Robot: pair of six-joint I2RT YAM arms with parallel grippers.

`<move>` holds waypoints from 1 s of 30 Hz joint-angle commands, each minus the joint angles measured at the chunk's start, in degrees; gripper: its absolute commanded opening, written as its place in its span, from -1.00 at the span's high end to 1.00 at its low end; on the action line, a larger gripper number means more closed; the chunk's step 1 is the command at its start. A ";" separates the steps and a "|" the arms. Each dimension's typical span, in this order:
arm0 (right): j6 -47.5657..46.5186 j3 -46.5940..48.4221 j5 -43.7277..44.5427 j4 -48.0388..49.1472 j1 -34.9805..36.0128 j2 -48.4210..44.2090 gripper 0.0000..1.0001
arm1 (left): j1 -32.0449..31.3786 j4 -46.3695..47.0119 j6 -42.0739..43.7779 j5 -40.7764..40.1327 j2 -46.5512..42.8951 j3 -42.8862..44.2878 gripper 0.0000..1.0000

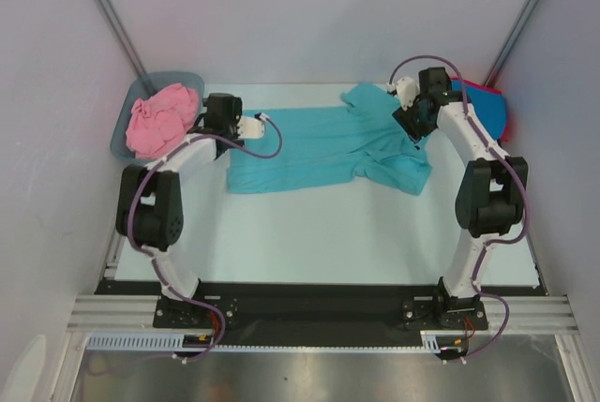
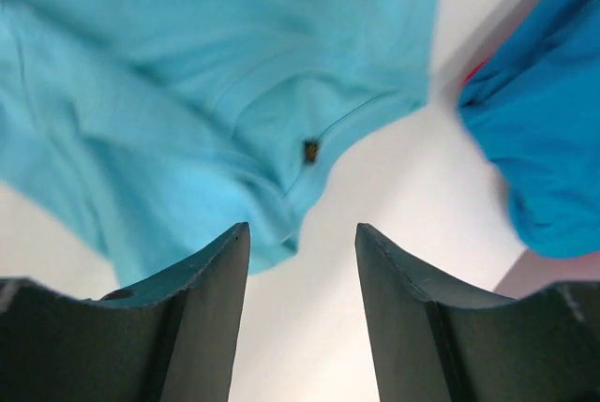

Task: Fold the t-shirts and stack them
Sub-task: Fold the tshirt

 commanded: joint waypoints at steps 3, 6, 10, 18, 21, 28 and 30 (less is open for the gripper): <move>-3.66 -6.70 -3.29 -5.41 -0.86 0.35 -0.08 | -1.01 -11.75 3.34 10.61 -6.50 -8.15 -1.00; -3.30 -6.96 -3.47 -4.89 -0.86 0.97 -0.08 | -1.89 -13.24 2.73 11.31 -6.06 -9.22 -1.00; -4.44 -6.79 -1.10 -2.69 0.19 0.71 -0.08 | -3.56 -14.21 1.50 12.37 -4.57 -8.52 -1.00; -5.50 -5.03 2.60 -1.81 1.16 1.58 -0.08 | -4.44 -17.81 0.27 15.35 0.44 -4.30 -0.99; -5.41 -5.64 3.83 -1.55 1.51 1.32 -0.07 | -4.27 -24.30 -1.39 17.98 2.03 0.26 -0.99; -4.09 -7.84 4.10 -0.84 1.51 0.18 -0.06 | -0.94 -35.56 -16.05 24.66 5.45 16.51 -1.00; -3.83 -8.46 4.09 -0.41 1.60 0.00 -0.05 | 0.03 -39.69 -18.09 26.16 6.77 18.81 -1.00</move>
